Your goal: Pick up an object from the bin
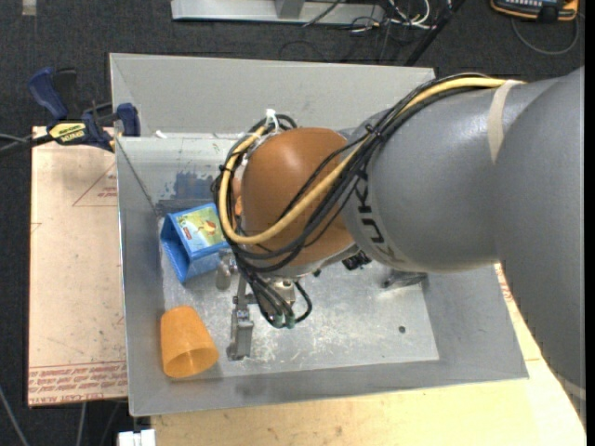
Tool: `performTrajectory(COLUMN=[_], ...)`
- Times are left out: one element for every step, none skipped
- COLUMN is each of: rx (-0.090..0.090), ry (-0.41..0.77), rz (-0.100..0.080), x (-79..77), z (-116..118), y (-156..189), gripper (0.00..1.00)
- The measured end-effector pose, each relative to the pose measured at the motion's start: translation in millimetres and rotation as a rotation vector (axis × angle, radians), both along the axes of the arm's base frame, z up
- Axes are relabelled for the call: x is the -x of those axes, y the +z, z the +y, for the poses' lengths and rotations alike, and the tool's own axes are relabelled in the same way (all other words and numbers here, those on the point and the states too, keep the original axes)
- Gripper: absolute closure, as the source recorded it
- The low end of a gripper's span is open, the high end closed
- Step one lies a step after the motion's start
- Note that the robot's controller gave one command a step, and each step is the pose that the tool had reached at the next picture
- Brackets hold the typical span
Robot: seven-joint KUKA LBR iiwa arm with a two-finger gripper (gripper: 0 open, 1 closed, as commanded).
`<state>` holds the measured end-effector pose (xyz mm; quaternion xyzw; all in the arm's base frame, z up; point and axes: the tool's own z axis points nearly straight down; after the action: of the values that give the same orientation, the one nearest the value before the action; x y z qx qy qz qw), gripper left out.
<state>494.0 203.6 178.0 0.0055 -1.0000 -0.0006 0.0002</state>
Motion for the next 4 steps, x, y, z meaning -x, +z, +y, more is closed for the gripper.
performTrajectory(rx=[0.000, -0.002, 0.001, 0.000], ry=[0.133, 0.052, -0.104, -0.106], rz=[0.000, 0.000, -0.006, -0.007], x=[5.4, -4.5, -6.5, -6.8], z=[20, 36, 34, 34], y=[-30, -56, -94, -94], gripper=[0.00, 0.00, 1.00, 1.00])
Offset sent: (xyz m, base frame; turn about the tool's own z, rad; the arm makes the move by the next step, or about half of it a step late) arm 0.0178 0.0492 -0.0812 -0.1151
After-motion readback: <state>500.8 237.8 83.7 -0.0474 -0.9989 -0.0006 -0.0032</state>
